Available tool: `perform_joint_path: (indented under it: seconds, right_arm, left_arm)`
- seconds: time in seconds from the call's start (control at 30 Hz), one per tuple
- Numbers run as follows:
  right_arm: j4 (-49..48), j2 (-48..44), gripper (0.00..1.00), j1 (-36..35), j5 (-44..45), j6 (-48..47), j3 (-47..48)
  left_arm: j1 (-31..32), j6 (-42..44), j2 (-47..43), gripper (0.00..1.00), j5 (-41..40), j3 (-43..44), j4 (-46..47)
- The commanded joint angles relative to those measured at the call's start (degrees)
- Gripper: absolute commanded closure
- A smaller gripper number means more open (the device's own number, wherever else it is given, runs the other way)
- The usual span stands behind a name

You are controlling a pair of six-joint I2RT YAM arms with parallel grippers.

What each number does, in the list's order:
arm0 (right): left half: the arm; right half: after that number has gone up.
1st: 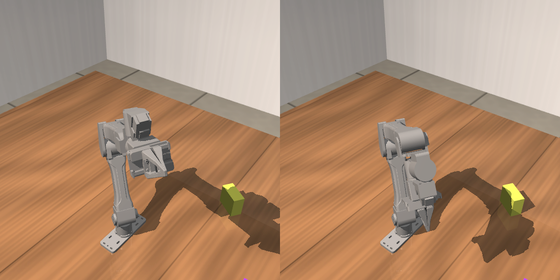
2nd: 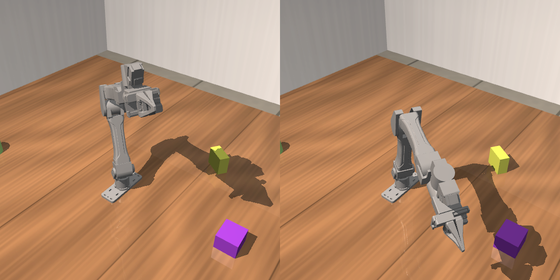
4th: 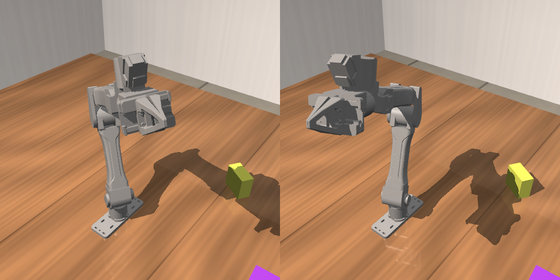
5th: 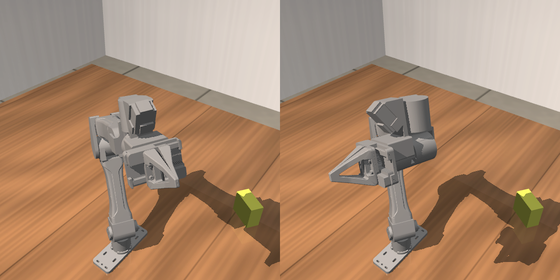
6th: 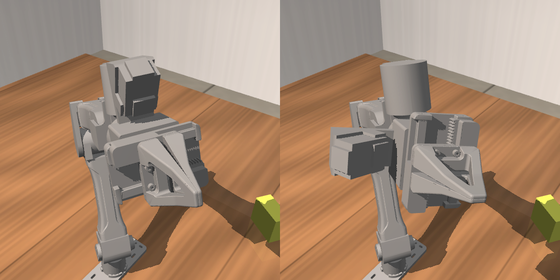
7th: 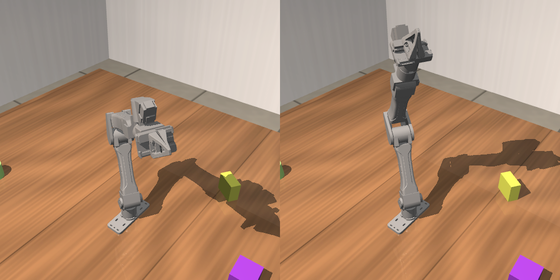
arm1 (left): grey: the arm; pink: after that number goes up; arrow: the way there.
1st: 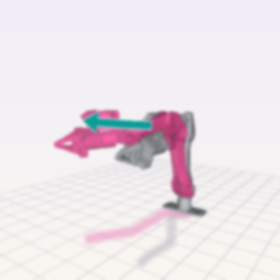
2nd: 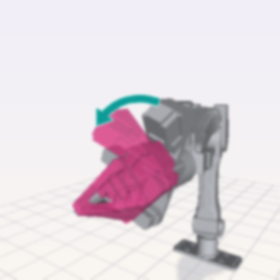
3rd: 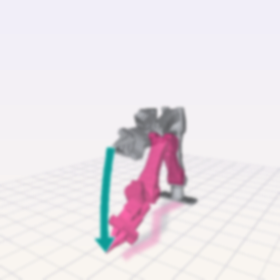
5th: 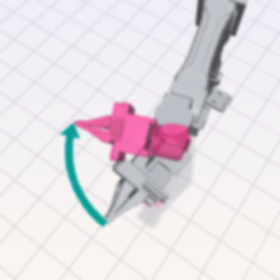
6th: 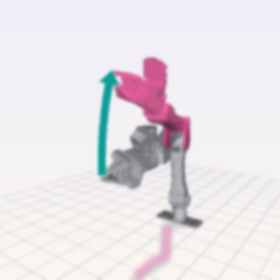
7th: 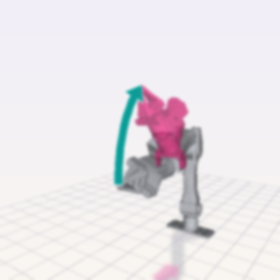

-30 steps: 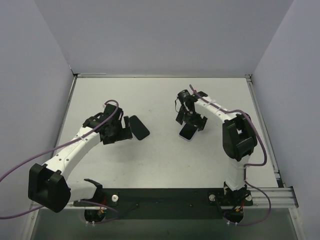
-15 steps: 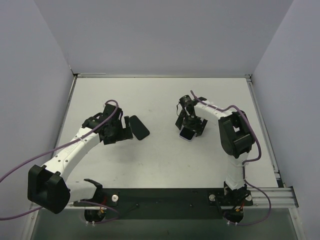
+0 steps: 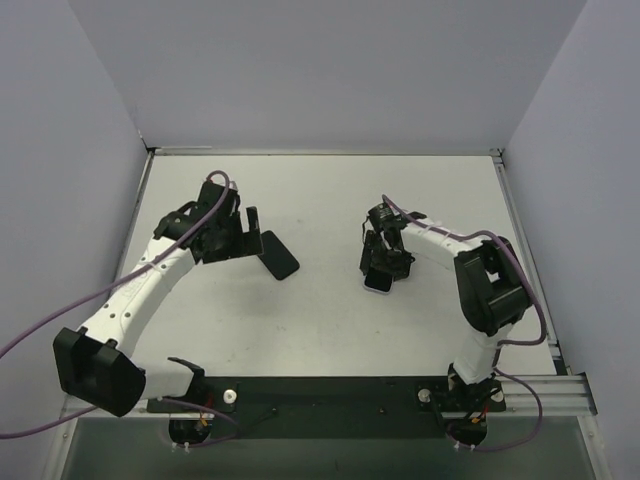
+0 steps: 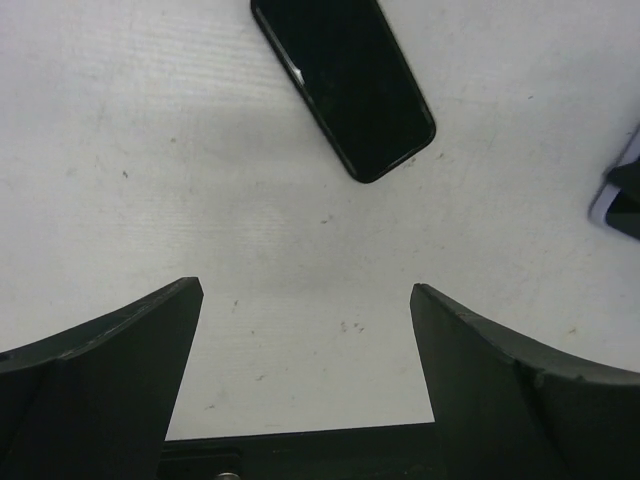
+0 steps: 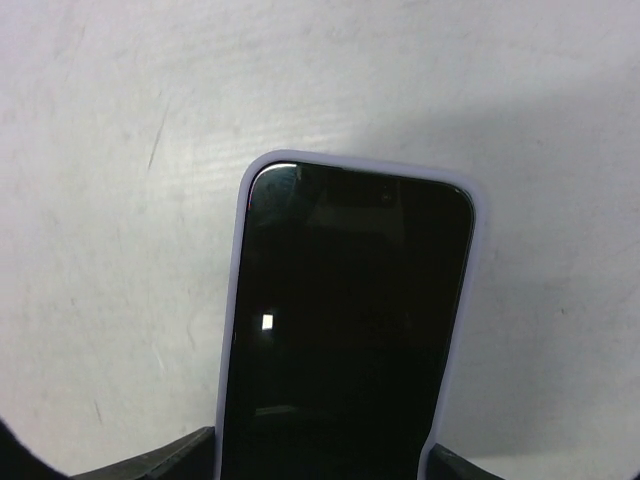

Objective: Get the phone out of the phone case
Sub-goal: Pick up the phone at the center of the board.

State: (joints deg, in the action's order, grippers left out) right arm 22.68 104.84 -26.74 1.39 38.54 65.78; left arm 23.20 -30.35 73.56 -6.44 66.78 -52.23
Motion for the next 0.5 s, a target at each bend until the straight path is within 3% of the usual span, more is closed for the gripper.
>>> perform_joint_path:
  seconds: [0.0, 0.03, 0.23, 0.37, 0.47]
  right_arm:
    - [0.5, -8.1, 0.72, -4.4, -8.0, -11.3, -3.0]
    - [0.9, -8.9, 0.73, -5.5, -8.8, -12.4, -3.0]
    - [0.3, -14.0, 0.75, -13.3, -12.7, -15.3, -3.8]
    - [-5.4, -16.5, 0.75, -15.5, -13.9, -14.1, -5.7]
    - [-7.0, -16.1, 0.75, -16.1, -14.3, -13.6, -5.9]
  left_arm:
    - [-1.7, 2.8, 2.7, 0.03, 6.4, 5.4, 1.9]
    - [-1.7, 2.3, 3.3, 0.03, 11.9, 4.3, 3.5]
    - [-2.0, -4.8, 12.0, 0.04, 25.7, 2.0, 12.6]
    - [-1.8, -18.1, 14.1, 0.05, 38.8, -7.3, 32.4]
    - [-1.6, -22.8, 17.4, 0.05, 41.9, -9.3, 37.5]
